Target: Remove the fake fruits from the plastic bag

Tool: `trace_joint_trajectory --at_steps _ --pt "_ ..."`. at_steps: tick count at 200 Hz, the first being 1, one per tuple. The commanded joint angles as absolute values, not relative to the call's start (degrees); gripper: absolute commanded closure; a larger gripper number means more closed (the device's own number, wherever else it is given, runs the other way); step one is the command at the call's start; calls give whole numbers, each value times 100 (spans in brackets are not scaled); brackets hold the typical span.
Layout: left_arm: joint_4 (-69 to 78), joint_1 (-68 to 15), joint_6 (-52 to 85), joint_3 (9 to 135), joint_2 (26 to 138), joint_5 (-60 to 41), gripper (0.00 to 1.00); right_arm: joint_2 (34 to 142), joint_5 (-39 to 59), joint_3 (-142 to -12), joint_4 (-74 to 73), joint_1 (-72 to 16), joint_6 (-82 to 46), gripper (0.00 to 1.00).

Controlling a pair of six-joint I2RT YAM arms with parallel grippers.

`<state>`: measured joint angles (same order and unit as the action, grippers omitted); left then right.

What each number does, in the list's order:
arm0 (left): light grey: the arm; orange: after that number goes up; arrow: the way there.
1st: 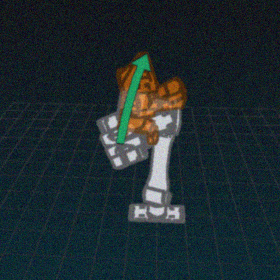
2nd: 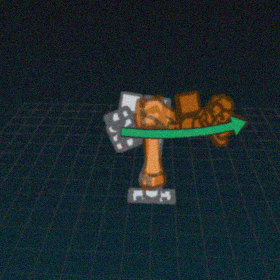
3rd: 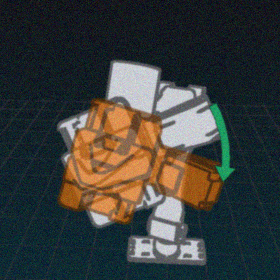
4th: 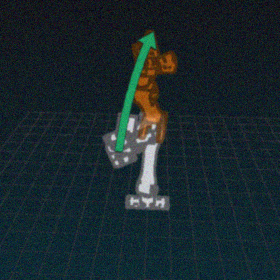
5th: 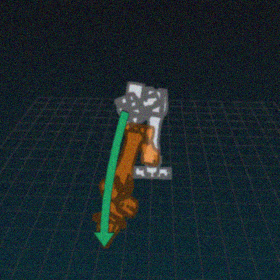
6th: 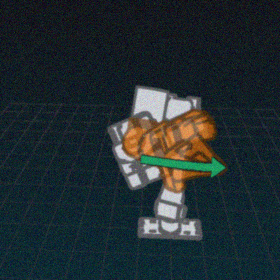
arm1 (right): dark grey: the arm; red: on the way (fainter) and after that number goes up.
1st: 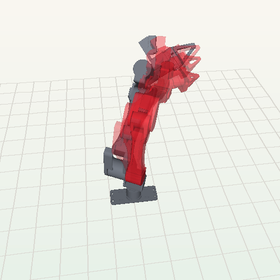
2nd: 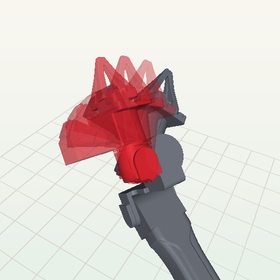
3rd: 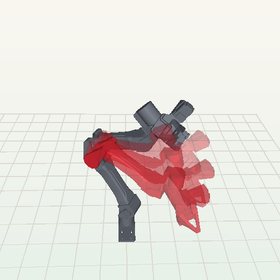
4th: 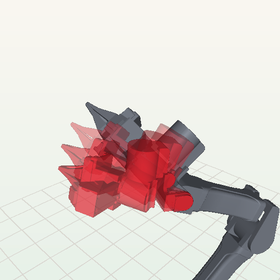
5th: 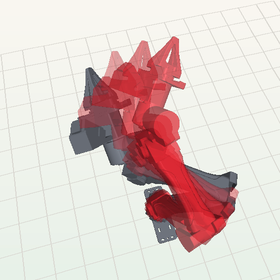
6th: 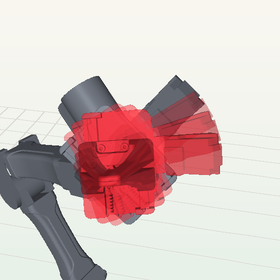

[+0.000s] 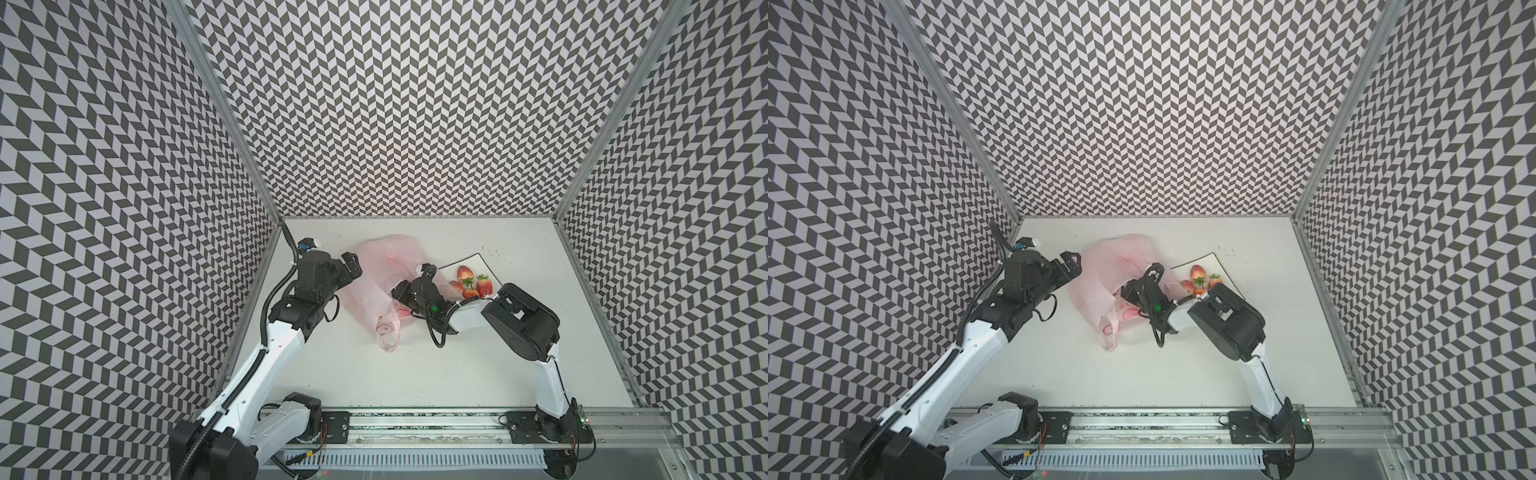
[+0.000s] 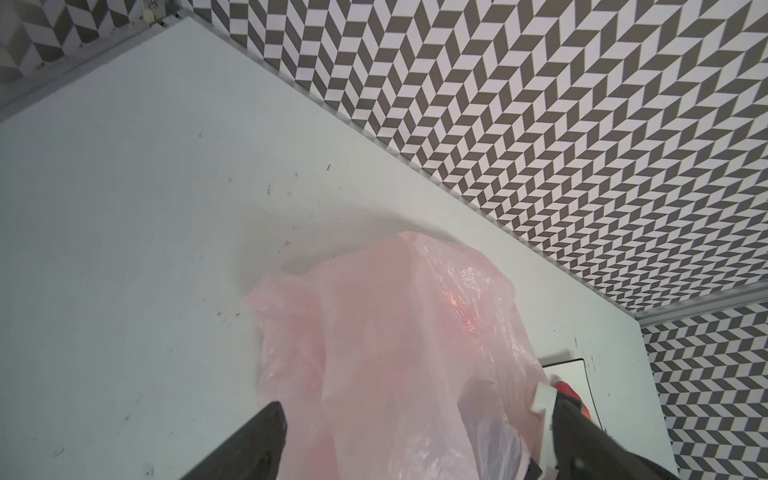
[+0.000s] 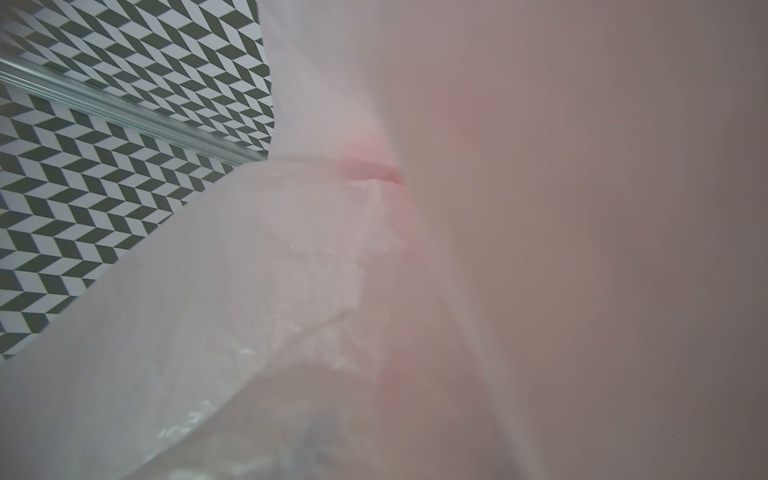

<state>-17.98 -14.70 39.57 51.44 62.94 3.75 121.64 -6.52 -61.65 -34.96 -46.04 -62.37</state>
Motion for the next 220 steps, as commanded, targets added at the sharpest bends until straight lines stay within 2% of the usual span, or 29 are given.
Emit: trace_joint_trajectory --at_steps 1,71,96,121,145,175,220 --pt "-1683 -1214 3887 5313 6844 -331 0 11924 -562 -6080 -3883 -4597 -6144 41" --pt "-732 -1038 4295 5013 7943 -865 0 11769 -474 -5939 -4017 -4610 -6123 41" --pt "-439 -978 4333 4857 8094 -1042 22 11758 -457 -5951 -4022 -4623 -6106 41" --pt "-282 -878 4257 4697 8040 -1164 53 11682 -512 -5920 -3991 -4632 -6036 41" --pt "-223 -827 4087 4616 7724 -1186 88 11591 -587 -5859 -3991 -4632 -6005 41" --pt "16 -858 3708 4570 7028 -1282 100 11421 -475 -5684 -4167 -4632 -6003 40" --pt "133 -1432 2964 4584 6020 -1396 100 11233 -44 -5522 -4376 -4640 -5877 38"
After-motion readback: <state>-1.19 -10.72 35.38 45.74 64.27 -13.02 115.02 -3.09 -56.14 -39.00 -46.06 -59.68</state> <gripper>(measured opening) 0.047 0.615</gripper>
